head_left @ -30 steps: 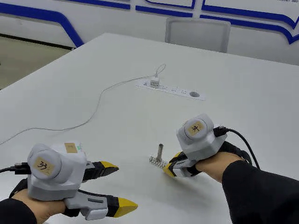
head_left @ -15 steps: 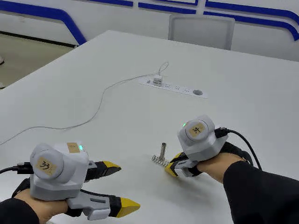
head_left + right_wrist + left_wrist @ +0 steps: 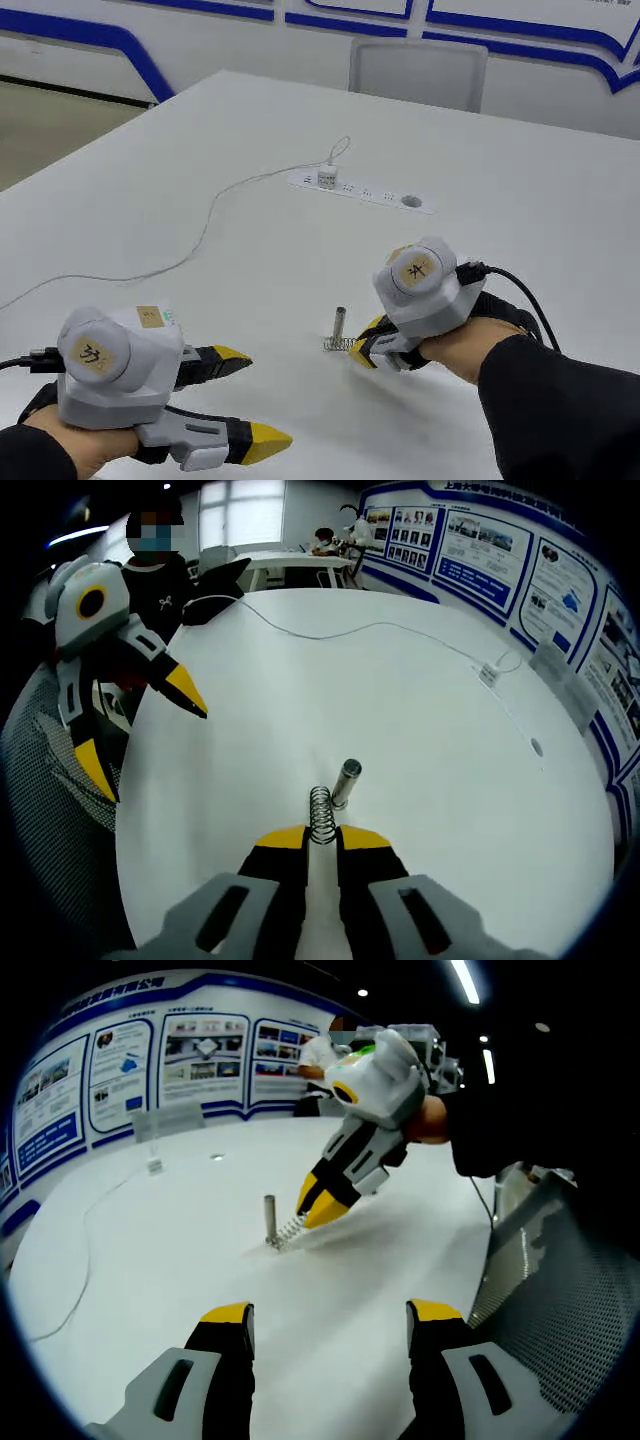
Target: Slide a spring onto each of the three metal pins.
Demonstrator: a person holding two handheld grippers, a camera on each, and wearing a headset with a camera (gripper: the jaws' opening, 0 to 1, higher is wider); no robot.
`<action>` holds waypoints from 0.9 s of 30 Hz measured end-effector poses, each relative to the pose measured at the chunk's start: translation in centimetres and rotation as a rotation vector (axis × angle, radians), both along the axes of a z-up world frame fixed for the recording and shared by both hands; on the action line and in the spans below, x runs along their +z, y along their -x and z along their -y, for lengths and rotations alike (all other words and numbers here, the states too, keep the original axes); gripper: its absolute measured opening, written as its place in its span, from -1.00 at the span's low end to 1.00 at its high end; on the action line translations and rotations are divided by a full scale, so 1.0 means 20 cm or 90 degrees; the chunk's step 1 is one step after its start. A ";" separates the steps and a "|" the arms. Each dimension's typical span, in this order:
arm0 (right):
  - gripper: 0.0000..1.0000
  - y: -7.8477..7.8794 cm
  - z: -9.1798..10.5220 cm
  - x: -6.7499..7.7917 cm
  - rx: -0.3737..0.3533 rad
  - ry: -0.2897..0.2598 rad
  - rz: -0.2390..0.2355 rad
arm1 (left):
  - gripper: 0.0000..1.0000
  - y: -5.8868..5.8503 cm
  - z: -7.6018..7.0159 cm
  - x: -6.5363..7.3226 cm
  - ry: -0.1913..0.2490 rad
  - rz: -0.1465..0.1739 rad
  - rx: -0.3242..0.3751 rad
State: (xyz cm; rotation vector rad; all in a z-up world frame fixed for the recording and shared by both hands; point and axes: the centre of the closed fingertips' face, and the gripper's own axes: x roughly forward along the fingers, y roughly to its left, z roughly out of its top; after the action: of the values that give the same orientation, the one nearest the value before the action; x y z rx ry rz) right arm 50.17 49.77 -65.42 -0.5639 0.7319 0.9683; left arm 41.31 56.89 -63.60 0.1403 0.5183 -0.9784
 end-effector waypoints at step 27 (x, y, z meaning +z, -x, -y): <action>-0.76 0.01 0.02 0.21 -0.011 -0.009 0.006 | 0.25 -0.01 0.00 0.02 0.004 0.014 -0.001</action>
State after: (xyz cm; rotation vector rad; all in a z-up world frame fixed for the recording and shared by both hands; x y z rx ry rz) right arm 50.06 49.45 -61.22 -0.5495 0.7198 0.9534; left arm 41.51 56.87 -63.11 0.1458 0.4949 -0.9792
